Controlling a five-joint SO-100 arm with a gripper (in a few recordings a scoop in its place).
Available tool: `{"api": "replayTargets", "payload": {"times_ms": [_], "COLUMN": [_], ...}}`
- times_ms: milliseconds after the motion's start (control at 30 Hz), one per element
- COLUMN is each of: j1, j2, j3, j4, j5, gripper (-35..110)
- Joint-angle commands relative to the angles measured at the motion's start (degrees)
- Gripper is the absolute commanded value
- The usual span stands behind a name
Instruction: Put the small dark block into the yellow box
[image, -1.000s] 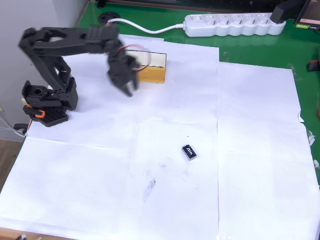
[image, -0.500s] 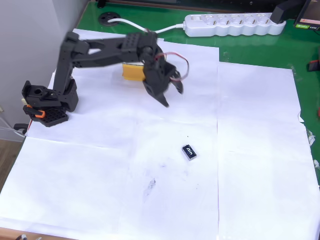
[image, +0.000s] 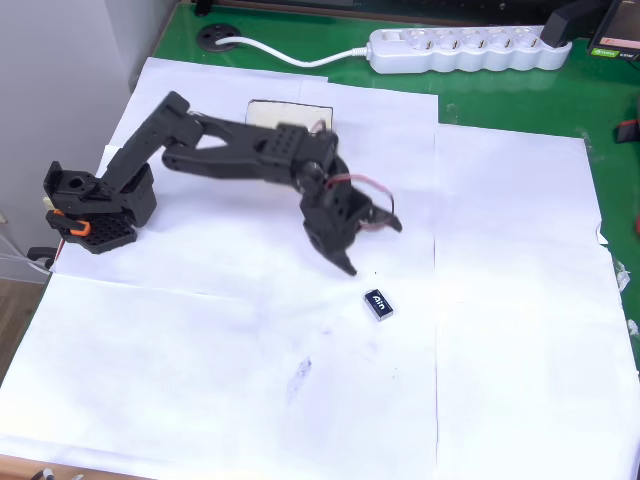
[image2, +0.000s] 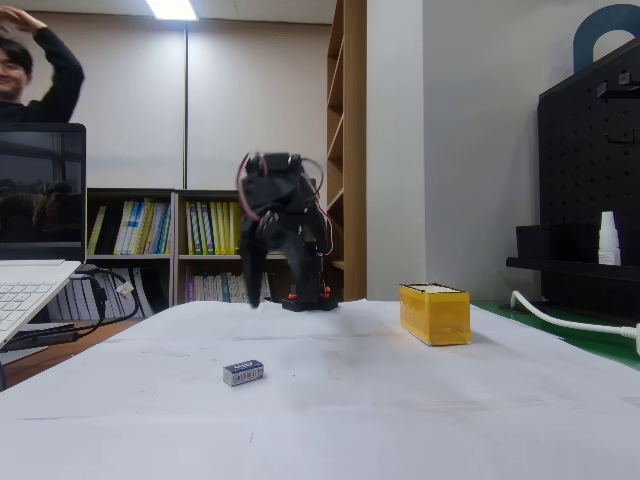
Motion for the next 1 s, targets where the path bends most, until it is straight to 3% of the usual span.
{"api": "replayTargets", "payload": {"times_ms": [0, 667, 767, 967], "j1": [1.0, 2.5, 2.0, 1.0], "j2": [-0.6, 13.3, 14.3, 15.2], "j3": [5.8, 18.5, 19.1, 19.4], "j4": [-2.1, -3.8, -4.7, -4.7], "j5": [-1.1, -4.4, -4.4, -4.4], "gripper": [39, 34, 26, 23]}}
